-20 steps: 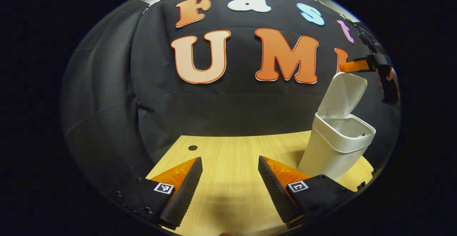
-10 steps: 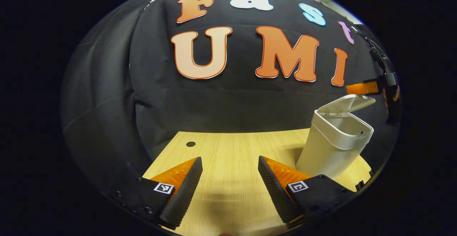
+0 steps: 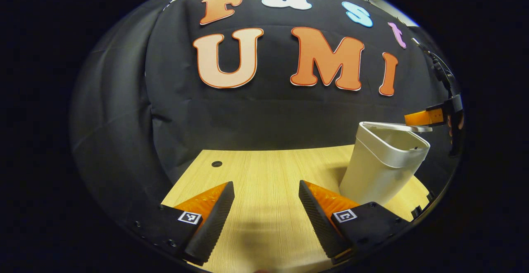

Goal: Press the lid of the desktop garbage bin to open it, pick up the crumpled paper on the desktop and throw it into the bin, then pick up the pop can on the desktop and drop it into the bin, and finally close the garbage bin lid.

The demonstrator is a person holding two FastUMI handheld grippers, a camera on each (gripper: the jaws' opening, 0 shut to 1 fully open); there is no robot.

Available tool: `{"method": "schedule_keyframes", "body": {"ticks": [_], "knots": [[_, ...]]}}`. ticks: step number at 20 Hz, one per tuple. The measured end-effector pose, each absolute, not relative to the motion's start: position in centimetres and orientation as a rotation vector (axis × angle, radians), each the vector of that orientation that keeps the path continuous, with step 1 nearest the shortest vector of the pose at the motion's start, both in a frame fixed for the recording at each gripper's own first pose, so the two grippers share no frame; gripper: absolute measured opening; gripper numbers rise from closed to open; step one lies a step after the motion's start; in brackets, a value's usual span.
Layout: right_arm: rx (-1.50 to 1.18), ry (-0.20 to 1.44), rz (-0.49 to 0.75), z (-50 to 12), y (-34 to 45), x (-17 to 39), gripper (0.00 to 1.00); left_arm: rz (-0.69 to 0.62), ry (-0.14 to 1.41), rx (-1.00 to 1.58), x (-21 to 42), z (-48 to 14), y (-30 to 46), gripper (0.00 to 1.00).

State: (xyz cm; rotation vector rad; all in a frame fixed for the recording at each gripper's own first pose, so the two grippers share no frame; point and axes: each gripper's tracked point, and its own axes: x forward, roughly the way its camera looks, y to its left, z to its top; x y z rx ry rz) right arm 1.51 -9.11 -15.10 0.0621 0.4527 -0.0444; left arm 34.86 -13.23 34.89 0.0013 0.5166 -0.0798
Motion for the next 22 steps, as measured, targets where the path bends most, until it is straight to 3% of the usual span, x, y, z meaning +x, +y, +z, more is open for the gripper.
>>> {"method": "schedule_keyframes", "body": {"ticks": [2,3,10,20,21,22], "knots": [[0.057,0.487,-0.032,-16.0,-8.7,0.8,0.84,-0.080,0.523,-0.001,34.7,34.6,-13.2,0.95],[0.054,0.503,-0.029,-16.2,-8.5,0.7,0.84,-0.079,0.524,0.004,34.5,34.5,-13.2,1.00],[0.120,0.597,-0.004,-18.1,-7.2,-0.3,0.83,-0.082,0.522,0.024,34.4,34.5,-13.0,1.00],[0.127,0.577,-0.051,-18.2,-6.7,-0.7,0.56,-0.090,0.529,0.050,34.3,34.5,-13.1,1.00],[0.144,0.577,-0.042,-18.2,-6.6,-0.6,0.57,-0.089,0.531,0.056,34.3,34.5,-12.9,0.96],[0.161,0.578,-0.038,-18.2,-6.6,-0.7,0.54,-0.088,0.531,0.059,34.5,34.6,-12.9,1.00]]}}
